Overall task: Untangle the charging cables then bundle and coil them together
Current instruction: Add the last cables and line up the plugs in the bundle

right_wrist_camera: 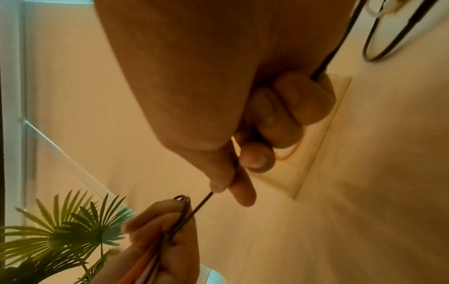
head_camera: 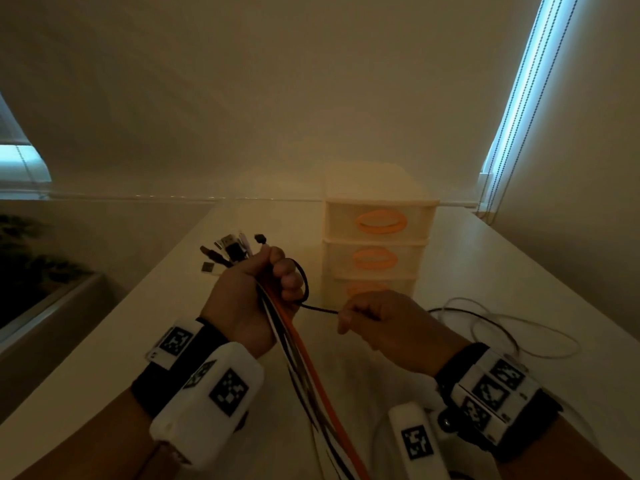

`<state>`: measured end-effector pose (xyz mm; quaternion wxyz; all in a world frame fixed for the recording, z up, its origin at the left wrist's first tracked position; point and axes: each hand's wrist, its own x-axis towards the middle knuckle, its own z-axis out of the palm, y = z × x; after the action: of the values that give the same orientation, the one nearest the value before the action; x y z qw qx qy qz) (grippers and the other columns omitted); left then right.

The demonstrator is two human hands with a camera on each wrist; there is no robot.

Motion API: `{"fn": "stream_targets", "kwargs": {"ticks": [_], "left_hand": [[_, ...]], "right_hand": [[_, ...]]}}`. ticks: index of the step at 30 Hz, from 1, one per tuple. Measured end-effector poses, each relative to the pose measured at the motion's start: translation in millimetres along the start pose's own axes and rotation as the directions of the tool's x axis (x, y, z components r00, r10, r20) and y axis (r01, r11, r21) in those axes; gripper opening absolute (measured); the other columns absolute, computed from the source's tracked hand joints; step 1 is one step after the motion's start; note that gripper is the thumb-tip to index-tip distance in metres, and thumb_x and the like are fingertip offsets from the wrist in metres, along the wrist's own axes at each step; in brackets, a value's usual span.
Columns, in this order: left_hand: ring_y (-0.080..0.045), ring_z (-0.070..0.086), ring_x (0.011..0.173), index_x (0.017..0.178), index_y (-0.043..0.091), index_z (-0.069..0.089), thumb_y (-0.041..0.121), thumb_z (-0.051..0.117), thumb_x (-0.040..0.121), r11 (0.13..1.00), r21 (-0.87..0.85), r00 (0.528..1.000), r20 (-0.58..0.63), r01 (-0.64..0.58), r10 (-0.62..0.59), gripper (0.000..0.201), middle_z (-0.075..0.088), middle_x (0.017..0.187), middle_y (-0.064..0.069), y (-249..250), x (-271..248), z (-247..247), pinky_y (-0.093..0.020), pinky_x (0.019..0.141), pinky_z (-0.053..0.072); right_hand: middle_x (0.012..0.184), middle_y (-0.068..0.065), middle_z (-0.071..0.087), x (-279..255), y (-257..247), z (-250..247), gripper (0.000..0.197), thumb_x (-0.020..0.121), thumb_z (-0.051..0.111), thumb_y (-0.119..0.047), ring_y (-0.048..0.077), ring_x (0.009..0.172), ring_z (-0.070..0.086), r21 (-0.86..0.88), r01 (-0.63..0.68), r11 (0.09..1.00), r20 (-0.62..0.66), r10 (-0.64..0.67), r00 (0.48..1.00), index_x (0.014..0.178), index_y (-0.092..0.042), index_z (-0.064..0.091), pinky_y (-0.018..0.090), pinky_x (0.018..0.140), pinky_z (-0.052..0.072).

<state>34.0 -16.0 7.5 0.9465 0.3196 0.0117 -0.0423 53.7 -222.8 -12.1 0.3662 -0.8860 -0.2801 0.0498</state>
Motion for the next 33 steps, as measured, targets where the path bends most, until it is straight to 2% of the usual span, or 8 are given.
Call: {"fn": "stream_targets", "kwargs": {"ticks": [4, 7, 12, 17, 21, 24, 28, 33], "left_hand": [[-0.01, 0.035, 0.044, 0.072, 0.014, 0.047, 0.026, 0.037, 0.102, 1.0, 0.007, 0.999, 0.034, 0.013, -0.013, 0.034, 0.036, 0.06, 0.004, 0.6, 2.3, -3.6, -0.021, 0.042, 0.03], [-0.009, 0.033, 0.044, 0.071, 0.014, 0.048, 0.026, 0.038, 0.102, 1.0, 0.003, 0.998, 0.057, 0.019, -0.019, 0.034, 0.034, 0.06, 0.004, 3.0, 2.1, -3.3, -0.02, 0.041, 0.029], [-0.009, 0.031, 0.044, 0.072, 0.014, 0.048, 0.025, 0.037, 0.102, 1.0, 0.006, 0.997, 0.073, 0.022, -0.022, 0.034, 0.034, 0.06, 0.004, 2.4, 3.7, -5.3, -0.02, 0.04, 0.029], [-0.007, 0.03, 0.043, 0.071, 0.014, 0.05, 0.026, 0.039, 0.101, 0.999, 0.008, 0.992, 0.12, 0.039, -0.04, 0.033, 0.034, 0.059, 0.006, 6.8, 2.8, -7.1, -0.019, 0.042, 0.024], [-0.007, 0.031, 0.042, 0.072, 0.015, 0.05, 0.026, 0.041, 0.1, 0.989, 0.098, 0.969, 0.209, 0.112, -0.13, 0.031, 0.034, 0.058, 0.005, 11.6, -3.4, -4.2, -0.019, 0.042, 0.022], [-0.015, 0.044, 0.043, 0.069, 0.013, 0.048, 0.026, 0.045, 0.095, 0.893, 0.402, 0.939, 0.183, 0.2, -0.292, 0.029, 0.046, 0.06, -0.004, 2.8, -13.9, 6.0, -0.021, 0.042, 0.036], [-0.04, 0.067, 0.091, 0.068, 0.007, 0.047, 0.02, 0.046, 0.1, 0.864, 0.423, 0.897, 0.21, 0.274, -0.388, 0.034, 0.059, 0.079, -0.02, -16.9, -20.9, 12.7, -0.042, 0.083, 0.059], [-0.032, 0.068, 0.101, 0.073, 0.011, 0.046, 0.031, 0.041, 0.103, 0.99, 0.116, 0.994, 0.069, 0.078, -0.086, 0.036, 0.07, 0.107, -0.024, -12.9, -10.3, 12.8, -0.038, 0.091, 0.053]], "right_hand": [[0.079, -0.009, 0.065, -2.2, -0.9, 1.2, 0.022, 0.099, 0.055, -0.03, -0.001, 0.065, 0.054, 0.096, 0.034, 0.995, -0.003, -0.034, 0.999, 0.09, -0.027, 0.075, 0.015, 0.063, 0.045], [0.062, -0.012, 0.055, -4.8, -5.7, -2.4, 0.024, 0.101, 0.053, -0.018, -0.001, 0.054, 0.047, 0.208, -0.008, 0.978, 0.117, -0.017, 0.993, 0.095, -0.017, 0.076, 0.009, 0.054, 0.038], [0.054, -0.012, 0.049, -3.8, -0.1, -8.3, 0.025, 0.097, 0.055, -0.019, 0.002, 0.047, 0.042, 0.106, -0.151, 0.983, 0.154, 0.134, 0.979, 0.081, -0.014, 0.073, 0.021, 0.053, 0.035], [0.058, 0.002, 0.044, -6.7, -6.8, -16.4, 0.022, 0.097, 0.053, -0.014, 0.007, 0.043, 0.031, 0.608, -0.187, 0.771, 0.231, 0.054, 0.971, 0.082, -0.006, 0.067, 0.021, 0.043, 0.021], [0.061, -0.007, 0.056, 0.3, 3.3, -14.7, 0.029, 0.097, 0.058, -0.031, -0.001, 0.049, 0.049, -0.054, -0.136, 0.989, -0.03, 0.135, 0.99, 0.075, -0.017, 0.069, 0.011, 0.051, 0.038], [0.068, -0.004, 0.062, 6.1, 11.2, -9.1, 0.031, 0.096, 0.059, -0.038, 0.001, 0.059, 0.054, 0.067, -0.157, 0.985, -0.266, 0.169, 0.949, 0.078, -0.015, 0.069, 0.015, 0.056, 0.04], [0.066, -0.001, 0.062, 2.3, -8.0, 2.1, 0.019, 0.095, 0.063, -0.021, 0.002, 0.056, 0.054, 0.17, 0.129, 0.977, -0.445, -0.04, 0.895, 0.081, -0.01, 0.07, 0.016, 0.055, 0.042], [0.063, -0.004, 0.064, -5.9, -15.5, 9.7, 0.017, 0.097, 0.06, -0.016, 0.003, 0.059, 0.058, 0.243, 0.253, 0.937, -0.228, -0.198, 0.953, 0.097, -0.014, 0.077, 0.018, 0.066, 0.048]]}}
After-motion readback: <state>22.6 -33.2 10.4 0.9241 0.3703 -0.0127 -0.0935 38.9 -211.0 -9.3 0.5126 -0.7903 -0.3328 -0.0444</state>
